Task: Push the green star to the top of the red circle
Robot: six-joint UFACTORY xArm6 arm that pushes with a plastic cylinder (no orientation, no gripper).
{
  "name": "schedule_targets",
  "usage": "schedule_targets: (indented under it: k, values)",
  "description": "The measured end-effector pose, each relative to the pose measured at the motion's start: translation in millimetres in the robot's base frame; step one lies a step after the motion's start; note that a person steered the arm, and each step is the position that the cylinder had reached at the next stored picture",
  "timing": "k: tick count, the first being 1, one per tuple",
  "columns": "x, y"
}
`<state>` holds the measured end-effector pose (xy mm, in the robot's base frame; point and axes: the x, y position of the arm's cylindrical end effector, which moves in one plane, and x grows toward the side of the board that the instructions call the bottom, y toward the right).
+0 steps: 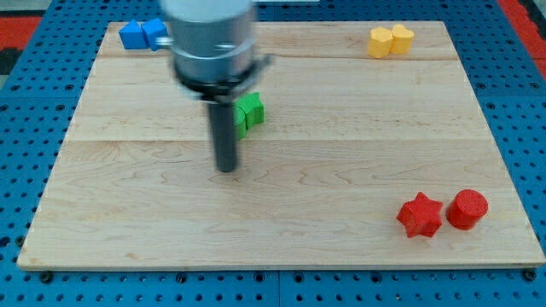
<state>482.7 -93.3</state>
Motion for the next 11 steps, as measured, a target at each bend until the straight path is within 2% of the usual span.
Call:
schedule_targets:
  k: [1, 2, 3, 4, 5, 6, 7, 8, 9, 11]
  values:
    - [-53, -43]
    - [-106, -22]
    - [-101, 32]
    - [-63, 90]
    - [-81, 115]
    - [-100, 105]
    - [-72, 123]
    - [-44, 174]
    - [-42, 213]
    - [-45, 166]
